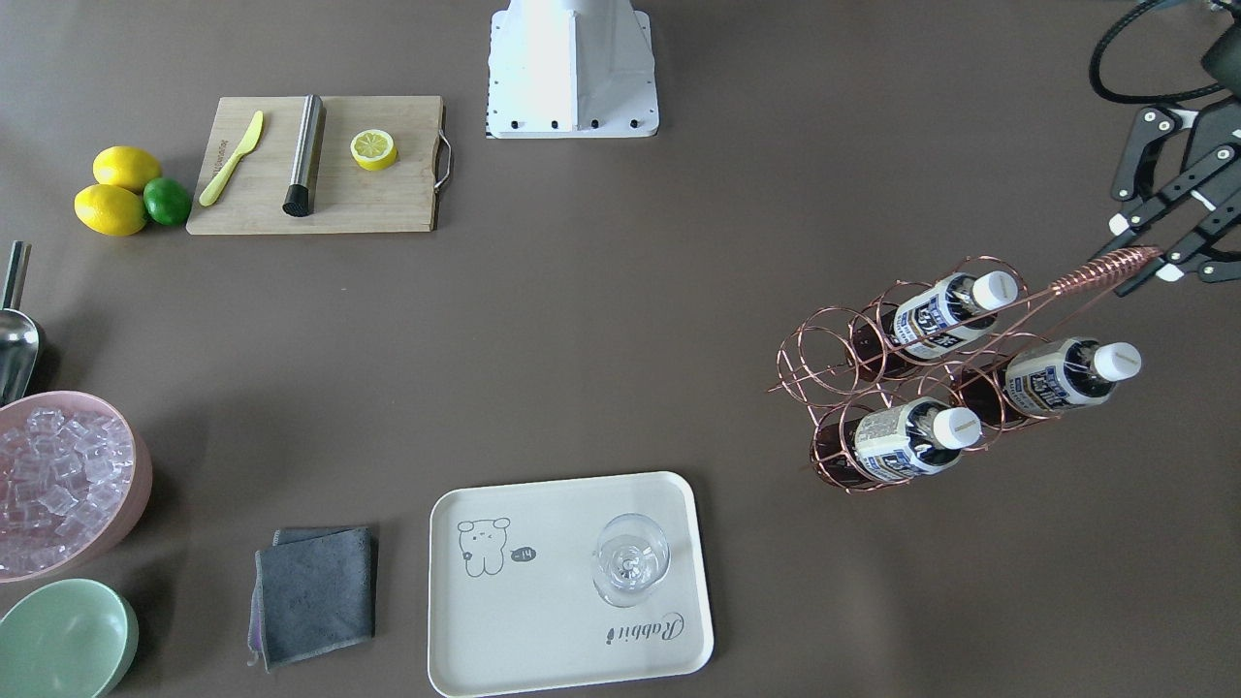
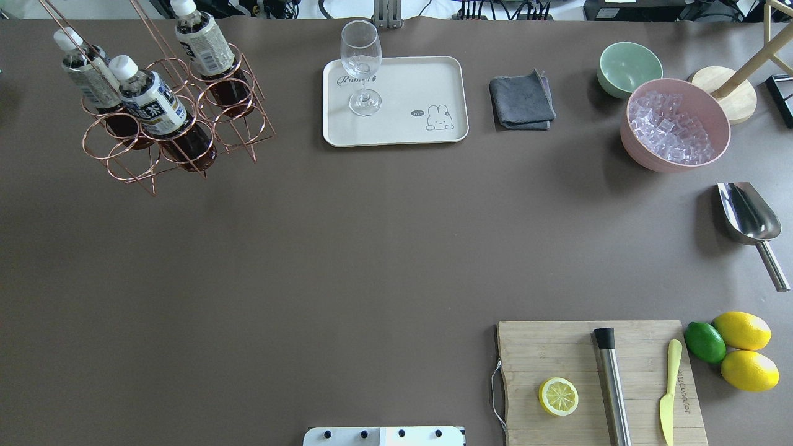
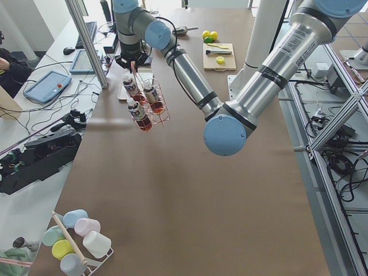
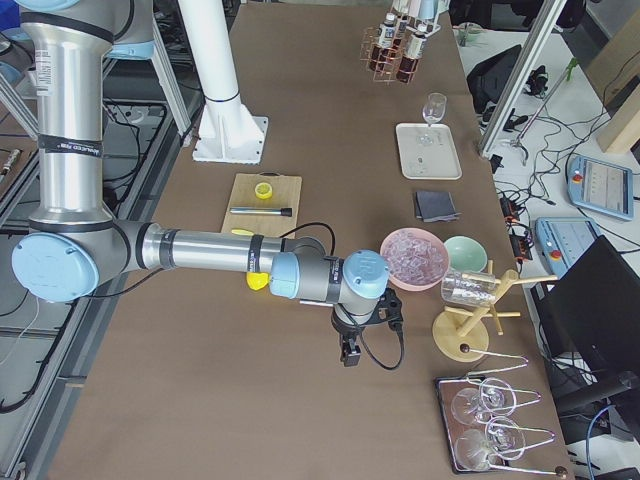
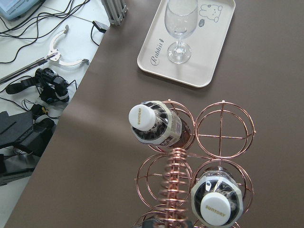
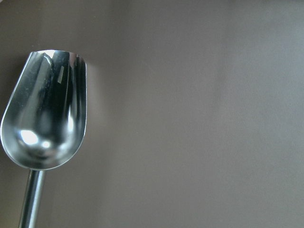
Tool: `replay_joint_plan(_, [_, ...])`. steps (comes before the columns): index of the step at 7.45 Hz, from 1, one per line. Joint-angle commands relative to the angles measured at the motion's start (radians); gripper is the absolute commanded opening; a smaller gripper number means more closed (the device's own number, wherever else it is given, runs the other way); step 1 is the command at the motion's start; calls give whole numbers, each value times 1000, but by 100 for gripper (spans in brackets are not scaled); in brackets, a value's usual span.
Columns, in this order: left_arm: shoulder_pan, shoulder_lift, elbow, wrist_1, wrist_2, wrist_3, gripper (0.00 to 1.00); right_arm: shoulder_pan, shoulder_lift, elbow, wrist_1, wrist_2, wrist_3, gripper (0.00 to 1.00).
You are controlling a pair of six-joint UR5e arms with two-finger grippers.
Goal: Take tea from basket to plate
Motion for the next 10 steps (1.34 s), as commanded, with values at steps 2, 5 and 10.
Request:
replay_joint_plan(2, [160, -36, -87, -8, 7, -155, 0, 1, -8, -6, 0, 0, -5, 100])
replay_joint_plan(5, [272, -44, -97, -155, 16, -146, 0, 4, -15, -5, -1, 3, -2, 100])
replay_joint_plan(10, [479, -114, -101, -251, 194, -173, 0, 35, -34, -10, -3, 6, -5, 100])
